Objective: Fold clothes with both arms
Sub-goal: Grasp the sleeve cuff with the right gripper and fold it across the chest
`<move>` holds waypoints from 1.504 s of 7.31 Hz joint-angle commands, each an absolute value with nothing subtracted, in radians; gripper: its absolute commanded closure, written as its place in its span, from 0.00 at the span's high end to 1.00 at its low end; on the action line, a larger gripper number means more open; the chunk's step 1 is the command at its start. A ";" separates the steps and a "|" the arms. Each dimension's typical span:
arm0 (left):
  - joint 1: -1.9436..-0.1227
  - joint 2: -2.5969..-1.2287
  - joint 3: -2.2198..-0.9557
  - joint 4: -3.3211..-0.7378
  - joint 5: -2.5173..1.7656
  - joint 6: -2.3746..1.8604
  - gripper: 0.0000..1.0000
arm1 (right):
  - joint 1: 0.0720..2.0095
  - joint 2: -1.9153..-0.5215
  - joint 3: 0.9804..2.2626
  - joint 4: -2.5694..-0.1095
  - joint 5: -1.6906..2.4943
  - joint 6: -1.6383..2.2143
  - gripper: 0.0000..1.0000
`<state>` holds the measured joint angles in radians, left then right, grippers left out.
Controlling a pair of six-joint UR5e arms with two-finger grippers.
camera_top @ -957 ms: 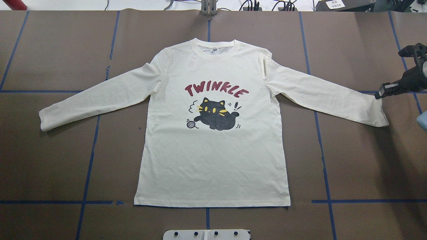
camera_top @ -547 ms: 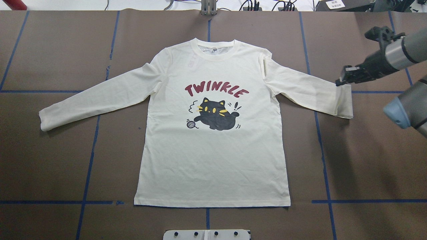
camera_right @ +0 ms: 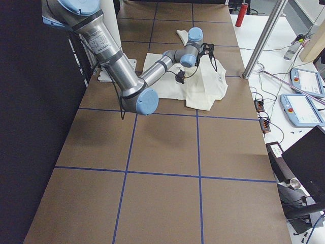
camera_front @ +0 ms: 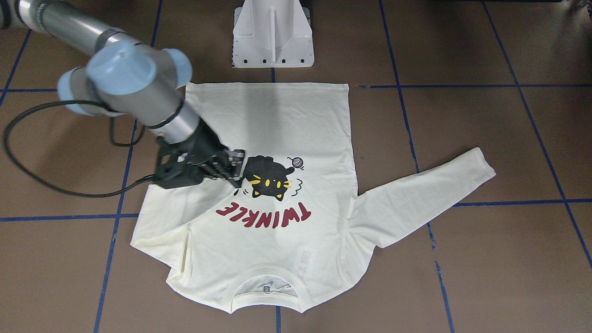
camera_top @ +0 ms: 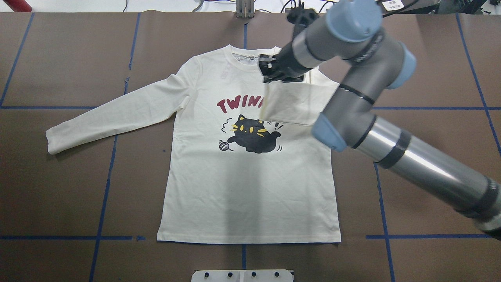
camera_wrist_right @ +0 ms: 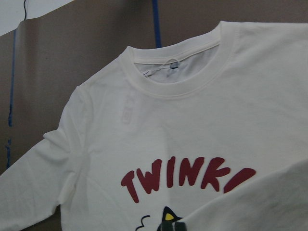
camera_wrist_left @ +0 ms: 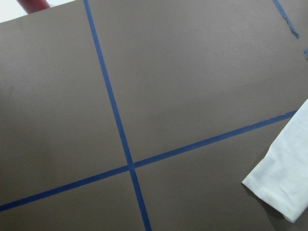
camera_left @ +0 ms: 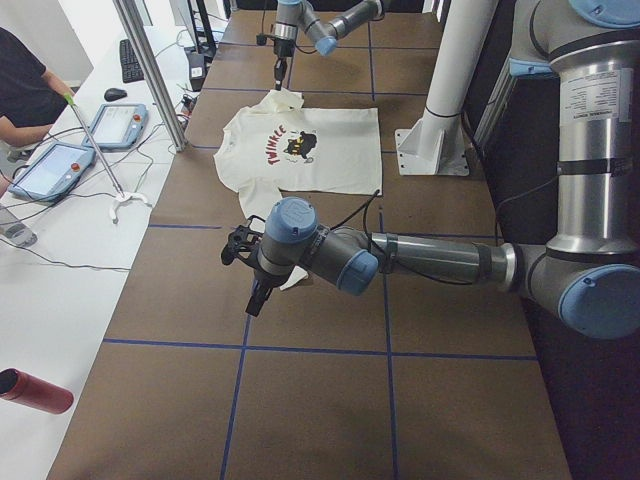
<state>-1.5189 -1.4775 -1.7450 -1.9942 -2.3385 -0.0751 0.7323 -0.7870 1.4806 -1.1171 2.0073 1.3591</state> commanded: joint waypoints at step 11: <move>-1.517 -1.476 -1.749 -2.028 -2.339 -0.083 1.00 | 0.445 -0.370 1.001 -1.086 1.565 1.414 0.18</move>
<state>-1.5171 -1.4770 -1.7483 -2.0279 -2.3393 -0.0823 0.4453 -0.4013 1.0343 -1.0863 1.5819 1.3835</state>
